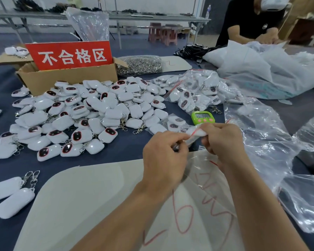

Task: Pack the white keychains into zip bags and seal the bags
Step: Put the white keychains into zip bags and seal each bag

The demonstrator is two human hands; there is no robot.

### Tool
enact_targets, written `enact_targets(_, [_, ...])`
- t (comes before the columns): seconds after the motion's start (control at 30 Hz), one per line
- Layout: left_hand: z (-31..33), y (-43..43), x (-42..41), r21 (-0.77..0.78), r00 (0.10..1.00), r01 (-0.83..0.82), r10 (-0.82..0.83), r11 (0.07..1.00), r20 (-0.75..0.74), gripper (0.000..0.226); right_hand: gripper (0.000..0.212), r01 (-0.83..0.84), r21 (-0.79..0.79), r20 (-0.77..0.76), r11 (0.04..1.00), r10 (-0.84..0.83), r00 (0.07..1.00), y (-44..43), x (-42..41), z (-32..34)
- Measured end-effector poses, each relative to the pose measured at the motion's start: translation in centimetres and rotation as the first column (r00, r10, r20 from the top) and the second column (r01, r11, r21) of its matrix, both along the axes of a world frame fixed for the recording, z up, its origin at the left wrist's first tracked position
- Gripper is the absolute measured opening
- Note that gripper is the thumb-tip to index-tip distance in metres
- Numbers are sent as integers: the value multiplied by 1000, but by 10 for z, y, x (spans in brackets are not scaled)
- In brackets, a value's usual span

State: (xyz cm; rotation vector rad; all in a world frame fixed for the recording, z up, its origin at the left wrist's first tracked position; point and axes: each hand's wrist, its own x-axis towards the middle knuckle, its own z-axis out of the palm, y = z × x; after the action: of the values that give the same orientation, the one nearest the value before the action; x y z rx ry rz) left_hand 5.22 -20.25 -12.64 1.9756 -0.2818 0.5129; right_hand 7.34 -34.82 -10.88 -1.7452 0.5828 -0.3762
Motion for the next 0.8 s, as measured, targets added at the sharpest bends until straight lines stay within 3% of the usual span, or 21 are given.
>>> enact_targets(0.07, [0,2,1,-35,999,35,-36,999,-5,20,34,-38,-3,30,999,38,999,5,-1,0])
enact_targets(0.17, [2,3,1,-83,997,77,-78,994,-16,16,35,-117,-347,46,930,142,989,13,-3,-3])
enact_targets(0.23, [4,3,2,-150,997,61,-69,987,-43,26,36,-215,-509,-28,833,234,972,16,-4,-3])
enact_targets(0.3, [3,5,4,-190,995,30,-47,981,-87,26,40,-325,-544,-130,774,305,943,16,-5,-1])
enact_targets(0.4, [1,6,6,-145,990,-20,-2,989,-144,16,44,-390,-532,-206,752,332,920,17,-7,2])
enact_targets(0.57, [4,9,10,77,960,-82,99,994,-262,23,36,-237,-471,-37,849,250,968,17,-8,5])
enact_targets(0.67, [7,12,11,12,959,-99,98,995,-264,13,28,-283,-210,53,936,300,953,20,-9,8])
enact_targets(0.8, [9,12,9,-120,993,-56,44,991,-106,20,21,-535,-67,41,842,538,842,26,-11,7])
